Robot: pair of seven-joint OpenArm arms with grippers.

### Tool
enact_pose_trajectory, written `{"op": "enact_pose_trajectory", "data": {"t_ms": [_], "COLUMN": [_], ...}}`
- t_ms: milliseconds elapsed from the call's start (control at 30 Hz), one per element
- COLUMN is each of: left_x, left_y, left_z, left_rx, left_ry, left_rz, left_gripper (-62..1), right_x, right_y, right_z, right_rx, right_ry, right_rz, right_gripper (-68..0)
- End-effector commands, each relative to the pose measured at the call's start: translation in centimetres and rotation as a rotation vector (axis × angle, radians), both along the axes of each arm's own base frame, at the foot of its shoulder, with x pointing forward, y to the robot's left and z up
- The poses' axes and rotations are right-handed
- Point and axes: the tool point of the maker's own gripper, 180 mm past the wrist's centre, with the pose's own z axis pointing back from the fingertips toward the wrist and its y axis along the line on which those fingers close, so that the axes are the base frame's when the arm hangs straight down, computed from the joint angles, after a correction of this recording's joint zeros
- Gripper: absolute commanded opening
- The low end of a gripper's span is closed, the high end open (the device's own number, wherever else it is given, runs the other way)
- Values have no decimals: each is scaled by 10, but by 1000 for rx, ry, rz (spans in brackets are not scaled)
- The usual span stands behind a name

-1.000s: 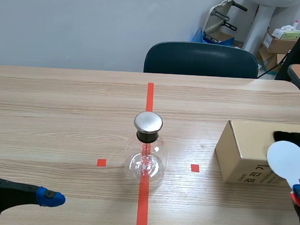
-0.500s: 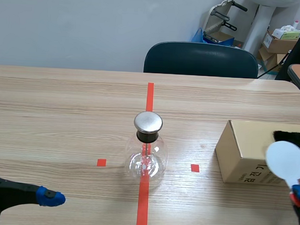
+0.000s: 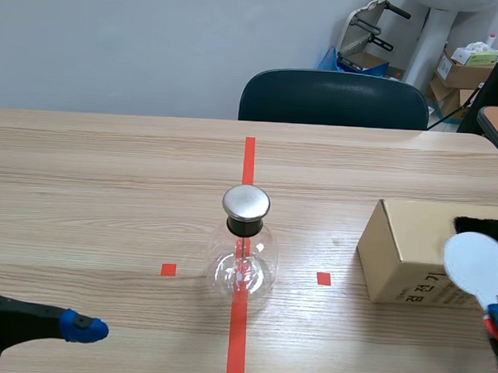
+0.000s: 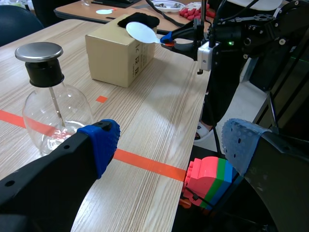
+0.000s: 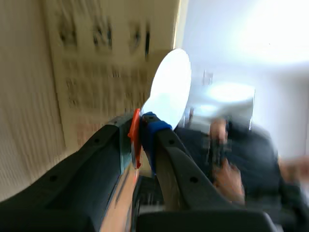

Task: Do the electroscope experiment

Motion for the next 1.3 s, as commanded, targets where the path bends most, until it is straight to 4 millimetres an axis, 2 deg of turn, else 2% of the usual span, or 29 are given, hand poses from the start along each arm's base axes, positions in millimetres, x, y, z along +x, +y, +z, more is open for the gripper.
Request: {"op": "enact_pose_trajectory", "data": {"t_ms": [0,67,133,300,367,433,567,667,833,900,967,1067,1133,1200,1267], "left_x": [1,1,1,1,1,1,1,1,1,1,1,1,1,1,1], "left_y": [-4,-4,-4,-4,-4,-4,-4,-4,-4,-4,-4,-4,-4,-4,-4], "left_z": [8,8,8,8,8,8,8,8,8,8,8,8,8,8,8], "left_rx": [-35,-35,-35,-35,-35,-35,-36,-37,-37,-37,-37,-37,-36,-36,-36], "left_ry": [-8,-8,-8,-8,-8,-8,-7,-6,-6,-6,-6,-7,-7,-7,-7], "left_rz": [2,2,2,2,2,2,2,5,5,5,4,5,5,5,5], "left_gripper": [-144,-144,-144,-144,-144,-144,-144,-144,-144,-144,-144,-144,-144,-144,-144], "right_x": [4,5,5,0,-2,0,4,4,-1,-4,-1,4,4,4,3], "right_y": [-23,-38,-39,6,13,7,-35,-42,7,15,8,-26,-42,-42,-23], "right_z": [12,15,15,9,8,10,15,15,7,6,8,14,16,15,12], "right_rx": [-44,-58,-63,-33,-26,-23,-53,-66,-36,-30,-26,-46,-58,-64,-55], "right_ry": [-62,-72,-71,-37,-33,-43,-69,-70,-31,-25,-36,-64,-74,-71,-55], "right_rz": [-104,-181,-182,72,113,72,-161,-196,81,126,80,-115,-199,-197,-94], "right_gripper": [-658,-658,-658,-658,-658,-658,-658,-658,-658,-658,-658,-658,-658,-658,-658]}}
